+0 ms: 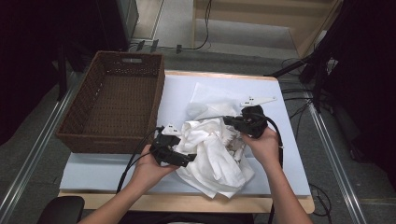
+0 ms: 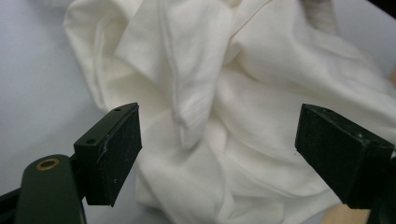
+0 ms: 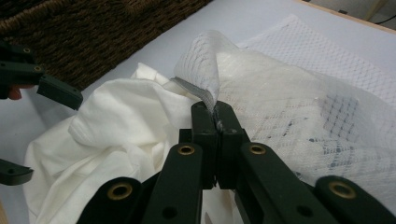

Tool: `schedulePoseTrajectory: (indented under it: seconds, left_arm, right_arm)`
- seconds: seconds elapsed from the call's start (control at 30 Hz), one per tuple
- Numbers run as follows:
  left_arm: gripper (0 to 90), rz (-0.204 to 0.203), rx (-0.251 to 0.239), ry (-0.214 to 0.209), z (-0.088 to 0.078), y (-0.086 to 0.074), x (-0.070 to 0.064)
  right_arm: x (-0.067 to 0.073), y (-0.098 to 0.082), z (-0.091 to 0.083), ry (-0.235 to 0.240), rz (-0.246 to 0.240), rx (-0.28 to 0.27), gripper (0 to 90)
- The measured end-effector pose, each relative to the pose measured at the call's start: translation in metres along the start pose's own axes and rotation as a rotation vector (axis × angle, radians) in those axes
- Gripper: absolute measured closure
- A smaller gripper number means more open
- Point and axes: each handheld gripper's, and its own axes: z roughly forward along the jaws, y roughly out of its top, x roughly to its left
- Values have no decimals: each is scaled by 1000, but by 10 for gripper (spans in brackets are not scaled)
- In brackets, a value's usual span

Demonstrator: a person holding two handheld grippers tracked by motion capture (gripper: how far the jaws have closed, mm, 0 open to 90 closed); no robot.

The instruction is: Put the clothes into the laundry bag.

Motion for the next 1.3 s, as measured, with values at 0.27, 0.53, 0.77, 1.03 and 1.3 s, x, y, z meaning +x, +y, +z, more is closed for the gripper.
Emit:
schedulePoseTrajectory:
  seconds: [0.27,0.53,0.77,1.03,1.3]
  left_arm:
    - [212,-68,22,-7,35,-8,18]
    - [762,-43,-32,-79,42,-10,22]
    - [823,15,-145,-123,9,9,11]
    - [828,129,-176,-125,6,30,-13]
    - [829,148,-173,-179,38,67,-29]
  right_arm:
    - [4,1,1,3,-4,-1,900]
    - [13,5,4,12,-21,5,900]
    - [18,6,5,9,-30,7,900]
    - [25,12,3,23,-18,-19,900]
    - [27,17,-1,34,-15,-42,900]
